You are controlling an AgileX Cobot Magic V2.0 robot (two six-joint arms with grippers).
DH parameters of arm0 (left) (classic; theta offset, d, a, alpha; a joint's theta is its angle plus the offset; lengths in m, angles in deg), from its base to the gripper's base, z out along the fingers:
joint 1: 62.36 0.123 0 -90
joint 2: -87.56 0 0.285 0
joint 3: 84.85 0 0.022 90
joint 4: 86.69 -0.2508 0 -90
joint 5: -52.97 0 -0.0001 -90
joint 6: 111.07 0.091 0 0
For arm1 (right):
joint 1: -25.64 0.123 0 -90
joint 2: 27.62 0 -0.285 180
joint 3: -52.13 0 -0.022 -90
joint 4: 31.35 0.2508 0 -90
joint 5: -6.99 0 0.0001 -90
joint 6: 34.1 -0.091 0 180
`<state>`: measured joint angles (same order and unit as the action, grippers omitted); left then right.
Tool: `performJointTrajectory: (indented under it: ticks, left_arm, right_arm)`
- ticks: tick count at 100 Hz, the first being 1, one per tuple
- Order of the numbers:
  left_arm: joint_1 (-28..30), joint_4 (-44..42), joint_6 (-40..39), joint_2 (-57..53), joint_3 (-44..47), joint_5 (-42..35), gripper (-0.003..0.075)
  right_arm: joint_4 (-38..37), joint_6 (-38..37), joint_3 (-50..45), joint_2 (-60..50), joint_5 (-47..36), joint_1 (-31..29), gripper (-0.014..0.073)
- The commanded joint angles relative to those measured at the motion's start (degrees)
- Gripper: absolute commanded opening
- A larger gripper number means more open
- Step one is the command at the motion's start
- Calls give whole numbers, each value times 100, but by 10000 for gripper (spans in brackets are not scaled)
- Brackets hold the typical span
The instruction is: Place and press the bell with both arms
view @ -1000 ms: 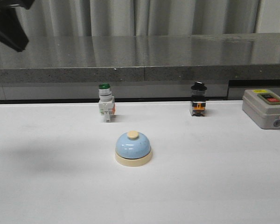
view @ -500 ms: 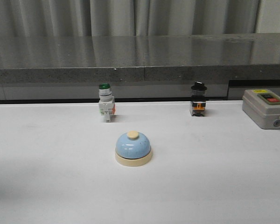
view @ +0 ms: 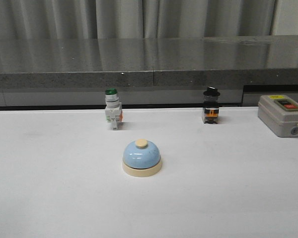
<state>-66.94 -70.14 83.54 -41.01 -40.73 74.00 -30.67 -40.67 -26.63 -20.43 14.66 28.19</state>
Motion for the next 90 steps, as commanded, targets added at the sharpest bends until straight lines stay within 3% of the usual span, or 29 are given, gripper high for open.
performJointTrajectory:
  ticks: [1,38,90]
  left_arm:
    - [19,110,-62,-499,102,-557,-19]
    - [19,104,-62,-2481,836,-777,-19]
    - [19,-138,-62,-3833,1604,-876,-19]
  right_arm:
    - [14,25,2,-47,-441,-41,-68]
    - [14,25,2,-47,-441,-41,-68]
    - [14,25,2,-47,-441,-41,-68]
